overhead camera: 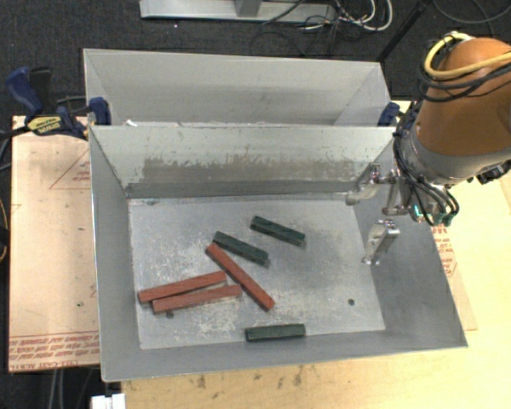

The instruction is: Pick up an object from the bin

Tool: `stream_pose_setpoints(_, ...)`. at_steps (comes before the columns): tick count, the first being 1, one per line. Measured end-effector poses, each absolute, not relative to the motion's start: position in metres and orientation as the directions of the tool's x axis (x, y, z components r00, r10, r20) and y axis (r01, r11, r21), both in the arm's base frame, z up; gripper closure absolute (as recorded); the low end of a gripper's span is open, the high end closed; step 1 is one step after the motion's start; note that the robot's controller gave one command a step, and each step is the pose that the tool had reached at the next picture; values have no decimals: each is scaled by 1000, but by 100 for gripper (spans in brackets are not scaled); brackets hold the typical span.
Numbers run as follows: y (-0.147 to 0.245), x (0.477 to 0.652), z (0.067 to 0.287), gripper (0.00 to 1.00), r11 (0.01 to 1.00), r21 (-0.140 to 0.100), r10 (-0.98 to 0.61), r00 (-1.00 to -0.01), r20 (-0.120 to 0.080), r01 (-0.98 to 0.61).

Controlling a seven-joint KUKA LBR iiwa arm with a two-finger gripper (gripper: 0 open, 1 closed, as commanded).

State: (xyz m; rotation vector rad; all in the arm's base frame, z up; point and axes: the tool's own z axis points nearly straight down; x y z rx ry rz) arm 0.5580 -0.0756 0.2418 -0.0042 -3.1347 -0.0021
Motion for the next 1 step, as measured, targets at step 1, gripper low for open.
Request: stream_pose_setpoints(1,-75,559,246,0,1000,0,1,-1000,-1,1)
